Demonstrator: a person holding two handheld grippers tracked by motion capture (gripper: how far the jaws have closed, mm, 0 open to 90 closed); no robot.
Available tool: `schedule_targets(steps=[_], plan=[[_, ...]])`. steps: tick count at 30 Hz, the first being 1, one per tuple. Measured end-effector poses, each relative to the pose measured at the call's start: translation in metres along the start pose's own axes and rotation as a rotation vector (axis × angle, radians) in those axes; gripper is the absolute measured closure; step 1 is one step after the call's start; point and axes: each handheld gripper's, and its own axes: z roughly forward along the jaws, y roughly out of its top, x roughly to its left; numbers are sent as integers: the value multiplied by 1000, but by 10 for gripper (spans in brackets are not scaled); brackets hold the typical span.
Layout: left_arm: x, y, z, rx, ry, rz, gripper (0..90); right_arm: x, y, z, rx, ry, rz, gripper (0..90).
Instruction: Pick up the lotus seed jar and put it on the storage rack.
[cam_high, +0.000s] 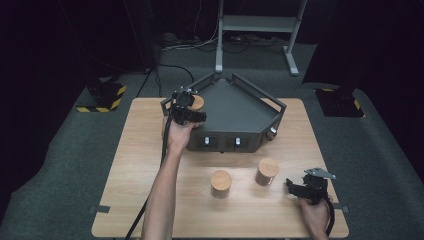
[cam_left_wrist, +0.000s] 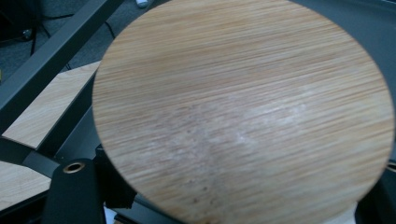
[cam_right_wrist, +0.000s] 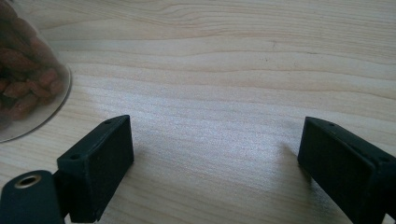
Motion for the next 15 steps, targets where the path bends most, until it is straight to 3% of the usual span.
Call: schedule_targets(steps=[5, 15], plan=[[1, 1, 8, -4, 1, -23, 256, 0, 0, 0, 0, 0, 0, 102], [-5, -2, 21, -4, 0, -7, 256, 0, 0, 0, 0, 0, 0, 102]])
